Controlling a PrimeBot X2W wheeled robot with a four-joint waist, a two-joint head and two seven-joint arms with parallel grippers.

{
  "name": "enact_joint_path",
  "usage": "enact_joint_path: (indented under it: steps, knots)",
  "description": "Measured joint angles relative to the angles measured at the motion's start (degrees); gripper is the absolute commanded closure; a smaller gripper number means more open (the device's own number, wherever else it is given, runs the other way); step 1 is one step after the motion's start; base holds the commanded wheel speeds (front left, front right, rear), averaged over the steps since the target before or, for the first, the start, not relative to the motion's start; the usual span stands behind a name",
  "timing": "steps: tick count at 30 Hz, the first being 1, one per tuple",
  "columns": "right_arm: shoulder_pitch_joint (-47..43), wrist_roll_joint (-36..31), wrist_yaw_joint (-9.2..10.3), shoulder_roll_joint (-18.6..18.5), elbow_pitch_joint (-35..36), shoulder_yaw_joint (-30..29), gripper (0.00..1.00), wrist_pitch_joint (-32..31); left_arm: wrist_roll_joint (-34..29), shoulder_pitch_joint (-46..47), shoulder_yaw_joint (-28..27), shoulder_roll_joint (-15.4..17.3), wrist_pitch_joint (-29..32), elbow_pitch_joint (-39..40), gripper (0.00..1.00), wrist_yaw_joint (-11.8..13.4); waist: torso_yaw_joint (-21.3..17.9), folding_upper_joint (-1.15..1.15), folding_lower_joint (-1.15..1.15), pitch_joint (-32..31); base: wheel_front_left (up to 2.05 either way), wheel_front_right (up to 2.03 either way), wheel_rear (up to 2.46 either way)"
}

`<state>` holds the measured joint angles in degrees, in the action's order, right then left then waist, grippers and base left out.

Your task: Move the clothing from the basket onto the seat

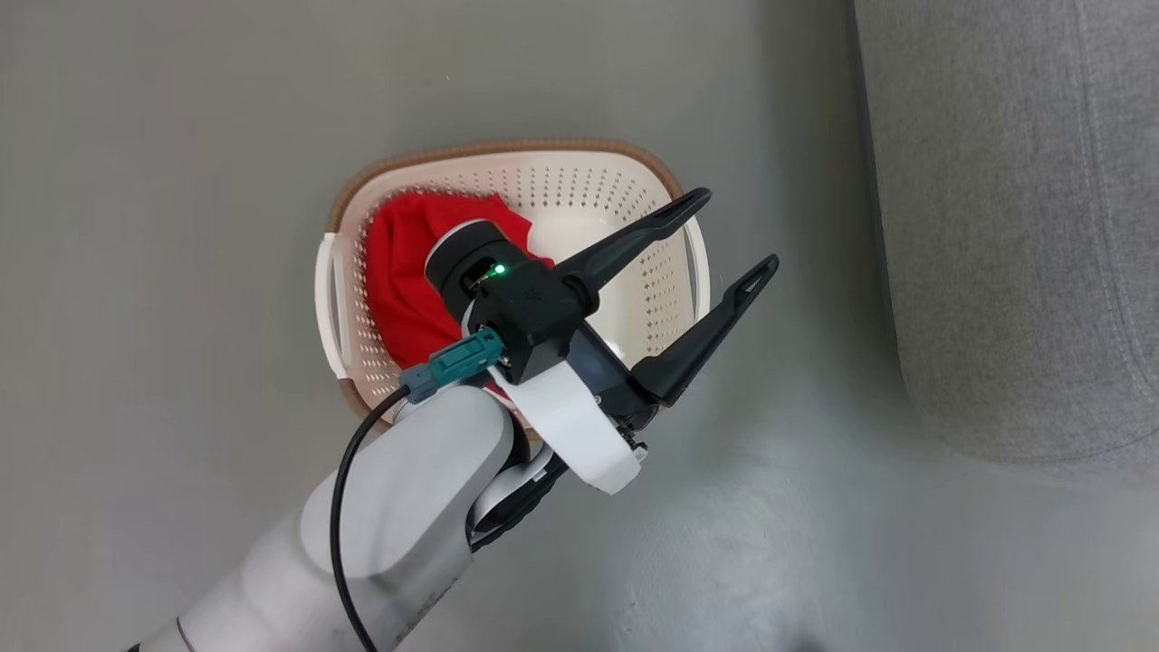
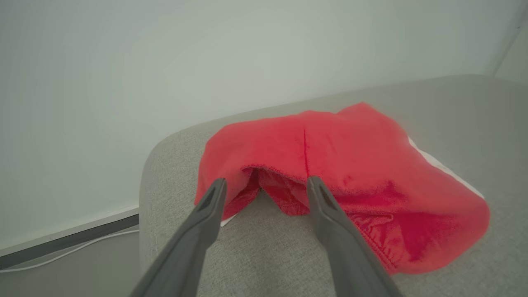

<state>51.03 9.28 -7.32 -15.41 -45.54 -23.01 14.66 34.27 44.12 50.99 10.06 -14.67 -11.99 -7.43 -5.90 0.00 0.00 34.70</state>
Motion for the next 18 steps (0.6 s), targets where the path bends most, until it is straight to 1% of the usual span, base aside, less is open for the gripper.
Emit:
enact_joint_path:
  steps: [6, 11, 18]
  knots:
    - [-4.4, 1.8, 0.0, 1.0, 2.1, 3.8, 0.0, 0.0, -0.6, -3.2, -2.8, -0.4, 0.0, -1.1, 0.0, 0.0, 1.1, 0.0, 0.0, -4.2, 0.0, 0.0, 0.0]
    - [-7.4, 4.6, 0.0, 2.0, 2.8, 6.7, 0.0, 0.0, -1.8, -6.1, -5.6, -1.1, 0.0, -2.4, 0.0, 0.0, 2.2, 0.0, 0.0, -8.1, 0.0, 0.0, 0.0]
    - [-12.0, 5.6, 0.0, 2.6, 4.4, 10.8, 0.0, 0.0, -3.2, -10.8, -10.4, -1.9, 0.0, -4.3, 0.0, 0.0, 3.9, 0.0, 0.0, -13.9, 0.0, 0.0, 0.0]
